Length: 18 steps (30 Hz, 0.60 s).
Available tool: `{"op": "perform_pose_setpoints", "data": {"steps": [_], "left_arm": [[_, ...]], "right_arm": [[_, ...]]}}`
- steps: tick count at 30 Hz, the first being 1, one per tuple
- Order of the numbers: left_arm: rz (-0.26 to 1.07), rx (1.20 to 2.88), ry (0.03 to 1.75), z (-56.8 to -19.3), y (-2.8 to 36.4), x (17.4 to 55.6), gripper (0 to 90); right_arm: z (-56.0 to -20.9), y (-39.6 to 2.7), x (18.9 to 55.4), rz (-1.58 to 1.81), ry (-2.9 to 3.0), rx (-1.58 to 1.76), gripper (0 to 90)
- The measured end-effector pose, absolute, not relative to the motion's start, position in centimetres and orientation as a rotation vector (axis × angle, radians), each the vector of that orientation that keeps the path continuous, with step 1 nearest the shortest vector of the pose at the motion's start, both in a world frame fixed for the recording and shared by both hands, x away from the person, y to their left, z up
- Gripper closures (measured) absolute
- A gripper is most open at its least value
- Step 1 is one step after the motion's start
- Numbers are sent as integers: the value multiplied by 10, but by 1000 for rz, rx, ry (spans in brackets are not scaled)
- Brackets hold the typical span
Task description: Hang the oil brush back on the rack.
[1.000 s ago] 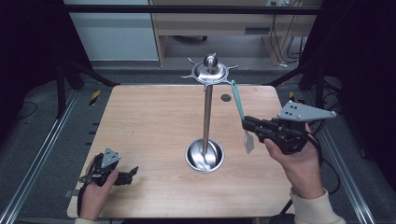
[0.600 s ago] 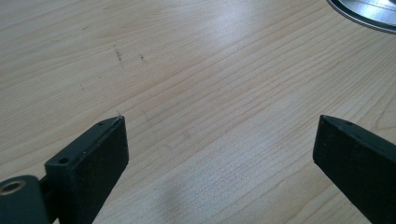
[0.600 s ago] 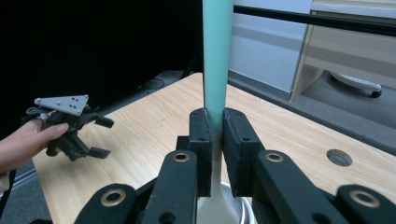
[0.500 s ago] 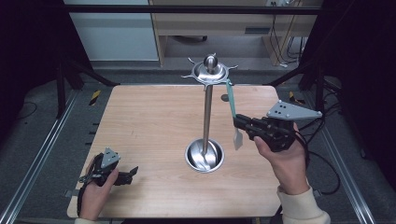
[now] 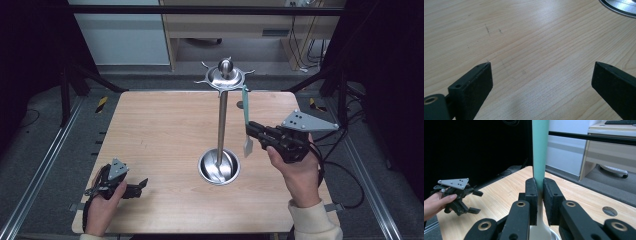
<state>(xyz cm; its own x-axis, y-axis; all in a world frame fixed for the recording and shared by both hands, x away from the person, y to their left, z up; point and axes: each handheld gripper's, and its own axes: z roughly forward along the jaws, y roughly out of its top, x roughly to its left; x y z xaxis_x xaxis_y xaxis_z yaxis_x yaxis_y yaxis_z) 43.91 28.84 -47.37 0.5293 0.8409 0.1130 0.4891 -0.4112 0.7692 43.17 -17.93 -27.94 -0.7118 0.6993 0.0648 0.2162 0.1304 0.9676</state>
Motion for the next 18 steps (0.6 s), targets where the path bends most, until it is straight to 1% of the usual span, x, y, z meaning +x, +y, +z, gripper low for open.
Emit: {"op": "perform_pose_setpoints", "data": {"steps": [18], "left_arm": [[648, 2076, 1076, -474, 289, 439, 31]], "right_arm": [[-280, -176, 436, 1599, 2016, 879, 824]]}}
